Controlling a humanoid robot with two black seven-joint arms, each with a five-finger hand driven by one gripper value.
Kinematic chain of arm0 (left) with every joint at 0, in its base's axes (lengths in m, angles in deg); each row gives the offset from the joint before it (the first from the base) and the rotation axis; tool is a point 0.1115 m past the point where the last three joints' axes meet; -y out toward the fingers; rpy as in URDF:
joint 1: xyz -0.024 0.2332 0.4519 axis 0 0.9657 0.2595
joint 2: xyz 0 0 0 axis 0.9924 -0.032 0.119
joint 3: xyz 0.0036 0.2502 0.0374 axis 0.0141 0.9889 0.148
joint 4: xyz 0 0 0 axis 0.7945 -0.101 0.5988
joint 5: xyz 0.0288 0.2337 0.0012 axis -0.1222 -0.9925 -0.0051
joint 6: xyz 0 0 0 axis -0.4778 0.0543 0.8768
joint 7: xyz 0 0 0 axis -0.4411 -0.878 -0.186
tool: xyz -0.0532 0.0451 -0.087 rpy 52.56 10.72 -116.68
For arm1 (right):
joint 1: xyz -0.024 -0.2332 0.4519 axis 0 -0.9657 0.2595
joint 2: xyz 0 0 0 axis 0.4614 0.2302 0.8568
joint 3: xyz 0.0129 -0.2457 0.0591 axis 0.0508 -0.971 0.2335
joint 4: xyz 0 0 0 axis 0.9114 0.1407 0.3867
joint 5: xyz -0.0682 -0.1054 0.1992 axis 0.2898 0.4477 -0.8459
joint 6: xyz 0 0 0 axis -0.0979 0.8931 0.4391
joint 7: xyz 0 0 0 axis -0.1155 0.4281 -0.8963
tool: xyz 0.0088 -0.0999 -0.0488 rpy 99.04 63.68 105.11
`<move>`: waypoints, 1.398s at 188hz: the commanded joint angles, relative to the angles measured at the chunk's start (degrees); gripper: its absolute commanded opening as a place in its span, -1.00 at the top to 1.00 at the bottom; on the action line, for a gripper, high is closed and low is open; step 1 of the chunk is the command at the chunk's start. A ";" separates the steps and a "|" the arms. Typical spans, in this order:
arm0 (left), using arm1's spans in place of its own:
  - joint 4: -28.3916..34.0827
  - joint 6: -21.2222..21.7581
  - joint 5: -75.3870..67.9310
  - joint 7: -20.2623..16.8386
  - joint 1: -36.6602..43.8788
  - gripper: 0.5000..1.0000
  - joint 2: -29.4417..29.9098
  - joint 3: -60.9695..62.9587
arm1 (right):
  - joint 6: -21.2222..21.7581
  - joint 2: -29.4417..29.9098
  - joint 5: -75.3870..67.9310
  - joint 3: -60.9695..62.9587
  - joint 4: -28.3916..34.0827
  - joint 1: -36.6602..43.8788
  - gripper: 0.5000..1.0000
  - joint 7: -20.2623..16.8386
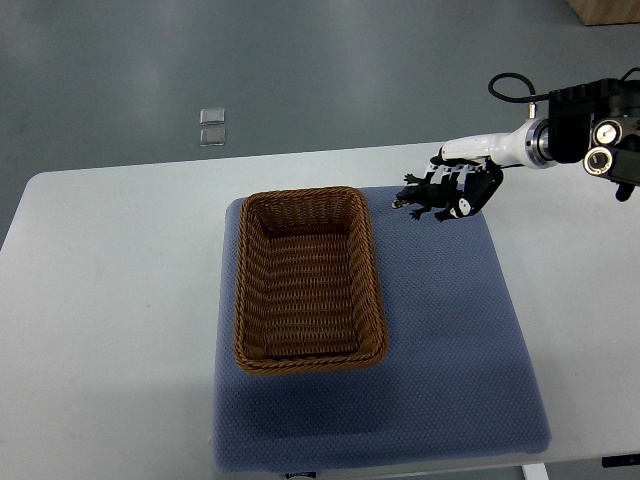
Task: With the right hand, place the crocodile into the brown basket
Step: 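Carry the crocodile over the wicker basket and lower it inside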
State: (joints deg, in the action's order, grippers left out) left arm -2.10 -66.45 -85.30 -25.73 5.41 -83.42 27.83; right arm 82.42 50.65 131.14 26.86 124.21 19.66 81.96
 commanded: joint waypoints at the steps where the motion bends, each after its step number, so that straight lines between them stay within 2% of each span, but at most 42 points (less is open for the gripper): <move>1: -0.11 0.00 0.00 0.00 0.00 -1.00 0.00 0.15 | -0.28 4.42 -1.10 -0.02 -0.63 1.40 1.00 0.00; 55: 0.16 0.00 0.00 0.00 0.00 -1.00 0.00 -0.03 | 0.42 16.64 -3.30 -0.46 -7.75 4.21 1.00 -0.09; 121: 0.07 0.00 0.00 0.00 0.00 -1.00 0.00 0.06 | 0.07 26.66 -3.65 -0.63 -14.16 3.86 1.00 -0.09; 182: 0.16 0.00 0.00 0.00 0.00 -1.00 0.00 0.15 | -0.45 30.79 -3.47 -0.63 -17.77 0.61 1.00 -0.09; 263: -0.02 0.00 0.00 0.00 0.00 -1.00 0.00 0.23 | -0.54 32.82 -2.95 -0.81 -19.96 -3.61 0.96 -0.09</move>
State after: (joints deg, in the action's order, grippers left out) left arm -2.18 -66.46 -85.30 -25.73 5.41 -83.42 28.12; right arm 81.81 83.15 128.04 26.13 104.75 16.77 81.88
